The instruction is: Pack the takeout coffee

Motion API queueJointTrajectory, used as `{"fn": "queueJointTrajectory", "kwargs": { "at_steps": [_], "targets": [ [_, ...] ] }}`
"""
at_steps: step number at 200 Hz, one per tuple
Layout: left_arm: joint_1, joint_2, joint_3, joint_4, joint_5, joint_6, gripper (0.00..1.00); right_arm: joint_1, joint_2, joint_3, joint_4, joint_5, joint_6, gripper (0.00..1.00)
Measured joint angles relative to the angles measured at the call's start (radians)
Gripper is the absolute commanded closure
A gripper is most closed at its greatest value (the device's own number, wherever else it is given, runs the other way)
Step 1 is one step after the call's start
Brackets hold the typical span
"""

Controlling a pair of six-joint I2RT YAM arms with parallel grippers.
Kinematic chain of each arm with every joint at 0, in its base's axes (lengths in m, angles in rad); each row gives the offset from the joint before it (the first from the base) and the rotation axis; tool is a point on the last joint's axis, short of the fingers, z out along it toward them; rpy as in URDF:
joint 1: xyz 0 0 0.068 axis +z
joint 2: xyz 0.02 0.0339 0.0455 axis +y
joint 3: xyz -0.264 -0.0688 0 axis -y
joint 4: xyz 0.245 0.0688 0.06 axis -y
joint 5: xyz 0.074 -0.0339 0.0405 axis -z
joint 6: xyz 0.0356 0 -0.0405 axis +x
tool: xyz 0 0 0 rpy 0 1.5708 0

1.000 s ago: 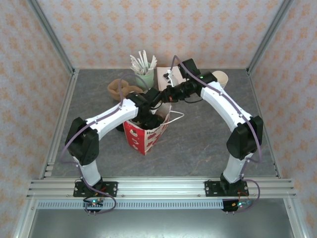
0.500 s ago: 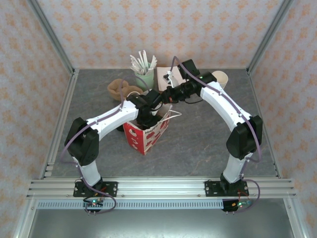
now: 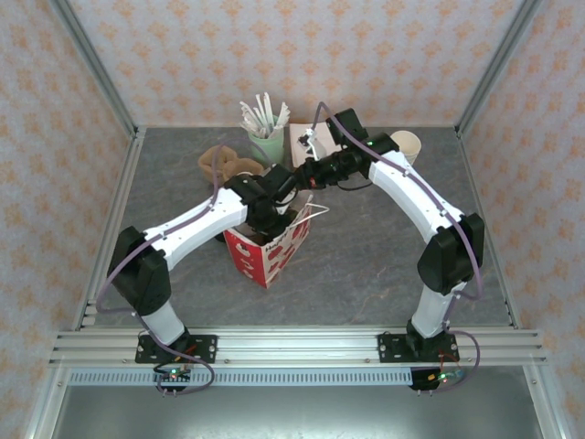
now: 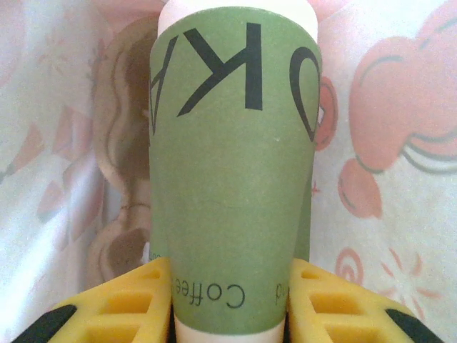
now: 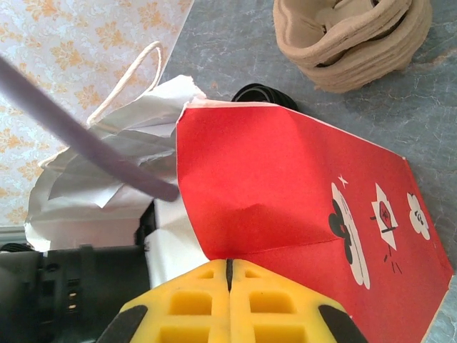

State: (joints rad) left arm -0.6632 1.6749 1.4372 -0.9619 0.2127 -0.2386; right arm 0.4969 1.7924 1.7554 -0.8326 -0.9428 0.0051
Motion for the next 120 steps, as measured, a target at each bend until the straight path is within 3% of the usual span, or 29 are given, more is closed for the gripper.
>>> {"fn": "queueJointTrajectory", "kwargs": {
  "at_steps": [59, 120],
  "targets": [
    [0.0, -0.05, 0.04, -0.078, -0.007, -0.018, 0.86, 0.0, -0.006, 0.0, 0.029, -0.003, 0.019, 0.95],
    [0.0, -0.122, 0.079, -0.113, -0.015, -0.026, 0.87, 0.0, -0.015, -0.027, 0.042, -0.003, 0.028, 0.95]
  ]
}}
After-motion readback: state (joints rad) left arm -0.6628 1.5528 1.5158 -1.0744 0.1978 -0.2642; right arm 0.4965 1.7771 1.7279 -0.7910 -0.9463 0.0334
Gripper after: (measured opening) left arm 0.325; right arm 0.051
